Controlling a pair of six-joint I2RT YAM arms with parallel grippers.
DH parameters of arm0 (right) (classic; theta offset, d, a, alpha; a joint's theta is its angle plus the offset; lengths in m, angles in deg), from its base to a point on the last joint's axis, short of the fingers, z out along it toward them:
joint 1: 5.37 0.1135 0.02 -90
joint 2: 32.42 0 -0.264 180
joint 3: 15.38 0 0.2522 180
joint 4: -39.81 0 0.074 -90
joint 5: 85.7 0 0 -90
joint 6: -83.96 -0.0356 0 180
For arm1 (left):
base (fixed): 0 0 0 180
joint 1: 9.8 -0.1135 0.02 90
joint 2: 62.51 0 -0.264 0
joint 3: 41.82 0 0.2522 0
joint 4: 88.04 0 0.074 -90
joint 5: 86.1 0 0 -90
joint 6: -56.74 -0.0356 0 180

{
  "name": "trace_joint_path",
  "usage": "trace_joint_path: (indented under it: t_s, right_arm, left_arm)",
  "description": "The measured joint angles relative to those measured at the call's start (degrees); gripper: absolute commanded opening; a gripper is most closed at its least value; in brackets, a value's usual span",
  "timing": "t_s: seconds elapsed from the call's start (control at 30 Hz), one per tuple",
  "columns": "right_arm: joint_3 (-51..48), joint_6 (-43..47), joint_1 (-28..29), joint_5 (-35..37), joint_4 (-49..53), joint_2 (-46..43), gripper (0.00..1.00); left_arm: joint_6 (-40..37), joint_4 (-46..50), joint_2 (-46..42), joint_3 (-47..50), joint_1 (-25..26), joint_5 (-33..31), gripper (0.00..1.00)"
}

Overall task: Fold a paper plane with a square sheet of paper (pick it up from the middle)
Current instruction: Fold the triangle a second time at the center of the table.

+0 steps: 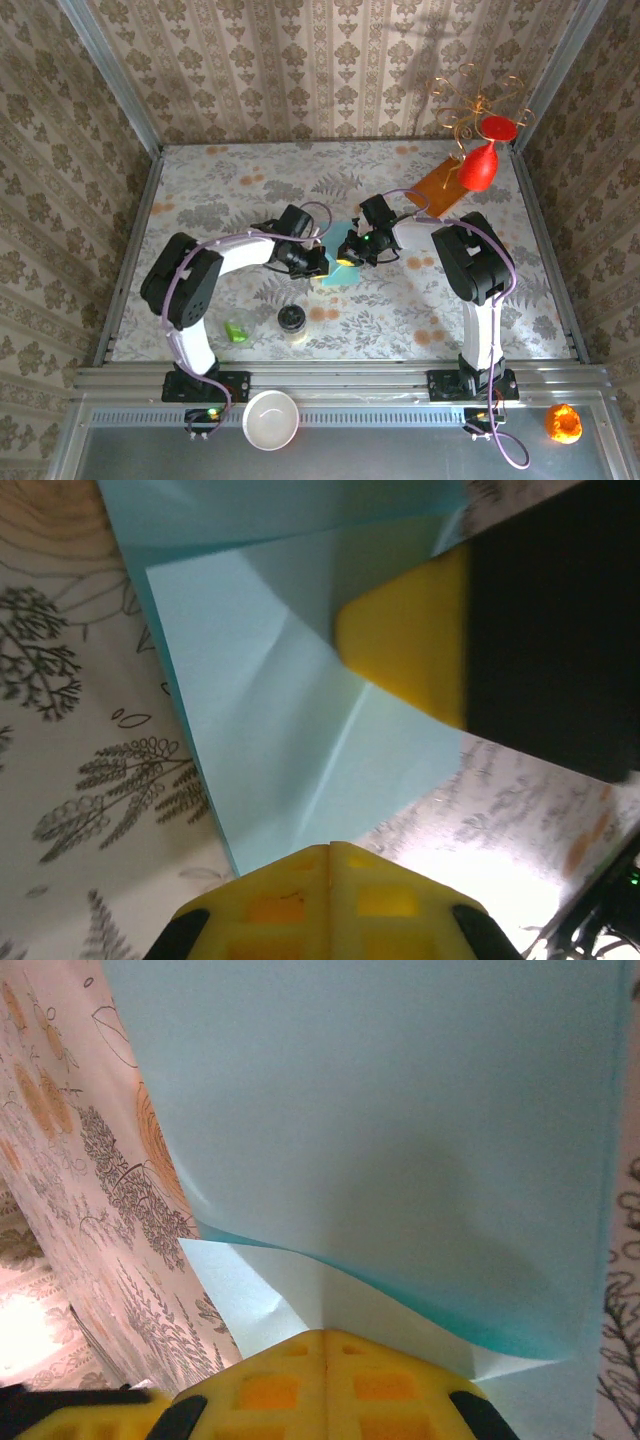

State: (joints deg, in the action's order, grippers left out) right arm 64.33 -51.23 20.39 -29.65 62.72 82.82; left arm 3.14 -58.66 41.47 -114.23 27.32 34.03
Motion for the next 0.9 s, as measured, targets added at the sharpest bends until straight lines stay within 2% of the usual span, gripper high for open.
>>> trace_joint_path:
  t_s: [0.4,0.9]
  right_arm:
    - [-0.22,1.09,0.02,0.22,-0.35,-0.79,0.05]
    - [-6.19,0.00,2.99,0.48,-4.90,-4.26,0.05]
  left_arm:
    - [2.12,-1.22,2.03,0.90,0.17,-0.02,0.00]
    - [2.64,-1.97,1.92,1.31,-0.04,0.66,0.00]
